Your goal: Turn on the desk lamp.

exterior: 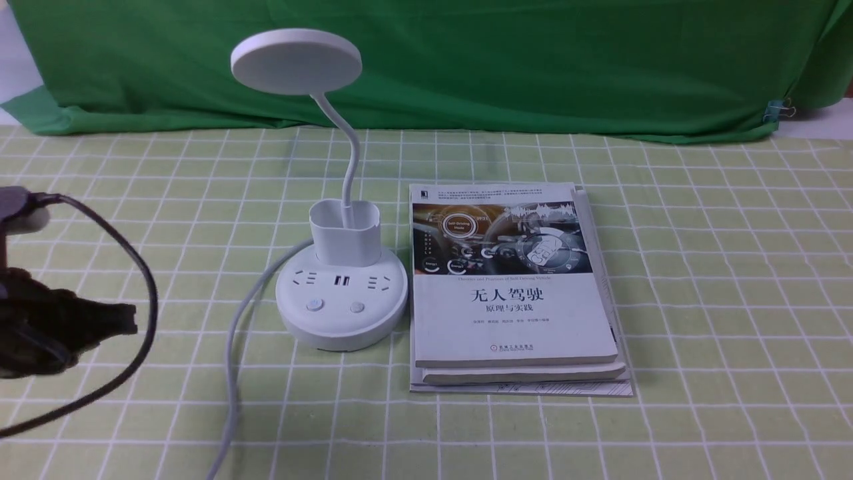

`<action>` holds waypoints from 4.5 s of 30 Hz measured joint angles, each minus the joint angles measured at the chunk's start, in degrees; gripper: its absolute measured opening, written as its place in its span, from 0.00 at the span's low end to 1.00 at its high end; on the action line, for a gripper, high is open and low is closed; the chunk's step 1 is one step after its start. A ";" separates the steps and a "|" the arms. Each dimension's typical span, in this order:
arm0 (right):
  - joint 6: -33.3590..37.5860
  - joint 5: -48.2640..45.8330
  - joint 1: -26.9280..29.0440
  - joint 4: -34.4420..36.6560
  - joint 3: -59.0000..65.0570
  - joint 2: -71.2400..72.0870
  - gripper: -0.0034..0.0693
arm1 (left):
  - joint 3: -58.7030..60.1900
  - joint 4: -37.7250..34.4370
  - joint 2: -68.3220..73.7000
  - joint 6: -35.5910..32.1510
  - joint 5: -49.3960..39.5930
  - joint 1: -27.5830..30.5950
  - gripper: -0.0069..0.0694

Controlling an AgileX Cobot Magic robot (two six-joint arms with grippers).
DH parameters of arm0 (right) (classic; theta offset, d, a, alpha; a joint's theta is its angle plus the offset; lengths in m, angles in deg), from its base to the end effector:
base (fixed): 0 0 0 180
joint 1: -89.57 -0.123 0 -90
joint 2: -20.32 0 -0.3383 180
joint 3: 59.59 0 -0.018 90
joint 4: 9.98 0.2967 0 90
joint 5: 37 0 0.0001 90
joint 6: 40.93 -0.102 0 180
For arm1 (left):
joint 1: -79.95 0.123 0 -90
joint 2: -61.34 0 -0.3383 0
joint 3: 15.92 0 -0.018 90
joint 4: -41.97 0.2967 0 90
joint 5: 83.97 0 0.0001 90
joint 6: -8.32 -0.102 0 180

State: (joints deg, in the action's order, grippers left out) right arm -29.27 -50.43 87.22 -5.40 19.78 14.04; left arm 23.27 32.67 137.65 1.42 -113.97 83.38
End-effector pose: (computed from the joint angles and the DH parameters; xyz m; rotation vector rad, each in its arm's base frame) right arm 0.0588 0.0043 0.1843 -0.1576 1.7215 -0.0465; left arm 0.2535 0.0069 0.2567 -0.0695 2.5303 -0.0868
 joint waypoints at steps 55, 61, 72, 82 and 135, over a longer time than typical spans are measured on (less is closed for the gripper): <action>0.00 0.00 0.00 0.00 0.00 0.00 0.38 | -20.06 -2.24 32.45 -3.72 9.23 -27.19 0.12; 0.00 0.00 0.00 0.00 0.00 0.00 0.38 | -19.18 -3.99 31.95 -3.08 11.55 -27.19 0.12; 0.00 0.00 0.00 0.00 0.00 0.00 0.38 | -22.61 -4.79 31.76 -2.68 7.86 -27.25 0.12; 0.00 0.00 0.00 0.00 0.00 0.00 0.38 | -23.21 -3.48 34.25 -2.63 7.34 -27.25 0.12; 0.05 0.00 0.00 0.00 0.00 0.00 0.38 | 8.69 -1.72 -6.37 2.66 9.44 -27.27 0.12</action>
State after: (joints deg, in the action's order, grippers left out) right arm -29.22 -50.43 87.22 -5.40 19.78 14.04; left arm 31.97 30.95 131.28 4.08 -104.53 56.12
